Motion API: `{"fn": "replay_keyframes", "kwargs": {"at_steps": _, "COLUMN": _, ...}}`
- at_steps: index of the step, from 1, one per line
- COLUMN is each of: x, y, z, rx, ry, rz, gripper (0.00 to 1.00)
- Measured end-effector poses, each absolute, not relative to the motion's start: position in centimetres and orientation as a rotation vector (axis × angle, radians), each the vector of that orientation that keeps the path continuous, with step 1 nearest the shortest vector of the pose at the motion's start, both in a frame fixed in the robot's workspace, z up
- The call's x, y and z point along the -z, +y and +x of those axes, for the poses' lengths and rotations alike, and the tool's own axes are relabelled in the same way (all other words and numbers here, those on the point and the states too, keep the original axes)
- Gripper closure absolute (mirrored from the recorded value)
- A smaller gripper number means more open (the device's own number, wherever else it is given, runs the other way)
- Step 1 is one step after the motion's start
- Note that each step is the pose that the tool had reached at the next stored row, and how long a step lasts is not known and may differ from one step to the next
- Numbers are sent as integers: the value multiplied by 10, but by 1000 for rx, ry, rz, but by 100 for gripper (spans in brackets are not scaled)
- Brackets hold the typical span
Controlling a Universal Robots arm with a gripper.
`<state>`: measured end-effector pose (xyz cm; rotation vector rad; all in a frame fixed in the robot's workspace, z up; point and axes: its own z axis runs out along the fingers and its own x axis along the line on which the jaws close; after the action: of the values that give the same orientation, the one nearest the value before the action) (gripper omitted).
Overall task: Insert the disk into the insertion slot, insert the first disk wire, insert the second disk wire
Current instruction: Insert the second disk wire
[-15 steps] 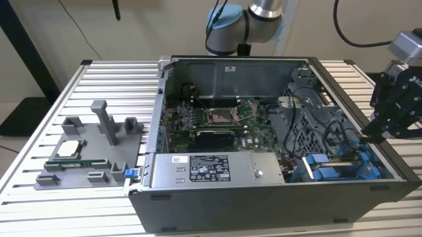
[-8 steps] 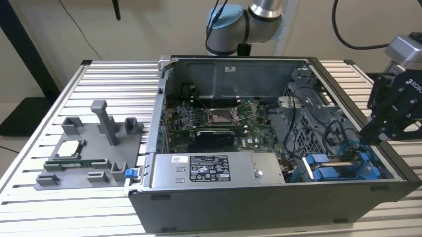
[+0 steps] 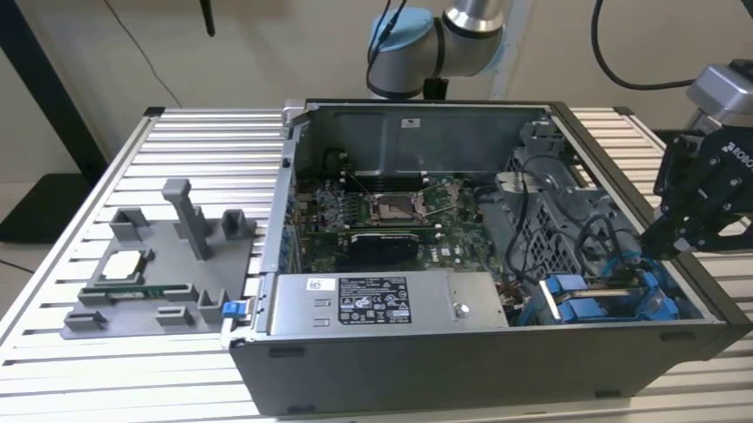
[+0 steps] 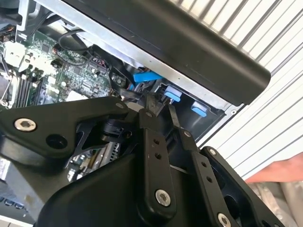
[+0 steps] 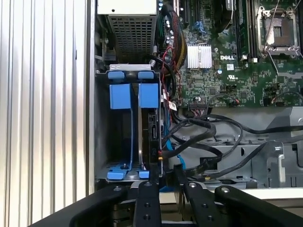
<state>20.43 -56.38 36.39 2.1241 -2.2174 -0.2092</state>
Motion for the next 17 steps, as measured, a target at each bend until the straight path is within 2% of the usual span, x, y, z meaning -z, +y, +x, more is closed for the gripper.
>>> {"fn": "replay_keyframes", "kwargs": {"at_steps": 13, "x": -362, "y": -564, "z": 205, "rx": 226, "ry": -2199, "rz": 2160, "gripper": 0}}
{"fn": "replay_keyframes", "kwargs": {"at_steps": 14, "x": -362, "y": -564, "z": 205, "rx": 227, "ry": -2200, "rz": 2160, "gripper": 100}}
{"fn": "replay_keyframes", "kwargs": {"at_steps": 17, "x": -362, "y": -564, "z": 205, "rx": 229, "ry": -2199, "rz": 2162, "gripper": 100}}
